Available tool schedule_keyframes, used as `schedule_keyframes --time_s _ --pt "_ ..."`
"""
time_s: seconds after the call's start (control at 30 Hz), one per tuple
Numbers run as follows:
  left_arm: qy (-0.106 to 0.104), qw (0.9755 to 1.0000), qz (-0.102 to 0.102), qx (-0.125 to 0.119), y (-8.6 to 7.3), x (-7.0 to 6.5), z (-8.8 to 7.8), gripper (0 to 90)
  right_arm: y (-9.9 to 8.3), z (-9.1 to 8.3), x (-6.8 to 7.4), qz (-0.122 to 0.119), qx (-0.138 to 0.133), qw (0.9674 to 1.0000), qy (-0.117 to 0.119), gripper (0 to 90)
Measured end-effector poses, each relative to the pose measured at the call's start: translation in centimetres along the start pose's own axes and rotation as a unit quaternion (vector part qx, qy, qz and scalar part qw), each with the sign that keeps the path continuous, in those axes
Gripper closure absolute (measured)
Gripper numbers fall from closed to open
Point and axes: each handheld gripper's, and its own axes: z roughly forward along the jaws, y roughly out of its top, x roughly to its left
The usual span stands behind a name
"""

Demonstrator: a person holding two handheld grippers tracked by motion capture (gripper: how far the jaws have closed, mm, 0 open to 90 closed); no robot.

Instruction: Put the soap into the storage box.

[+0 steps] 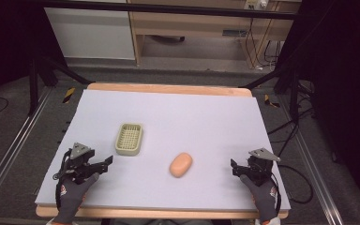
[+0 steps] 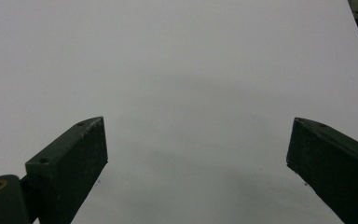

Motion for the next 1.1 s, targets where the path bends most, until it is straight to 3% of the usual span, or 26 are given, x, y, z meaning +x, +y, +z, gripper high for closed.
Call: schedule_keyframes --time_s 0.3,0.5,1.1 --pt "-0.009 1.0 0.005 -0.002 0.1 -0.7 0.0 22.7 0.0 0.1 0.5 -0.016 0.008 0.9998 0.002 5.2" --pt "-0.027 0.9995 0.014 -0.003 0.2 -1.7 -0.1 23.8 0.0 0.1 0.7 -0.023 0.011 0.9997 0.001 6.4" --pt "-0.051 0.9982 0.033 -0.002 0.9 -4.4 0.3 24.8 0.0 0.0 1.0 -0.023 0.015 0.9996 -0.003 7.4"
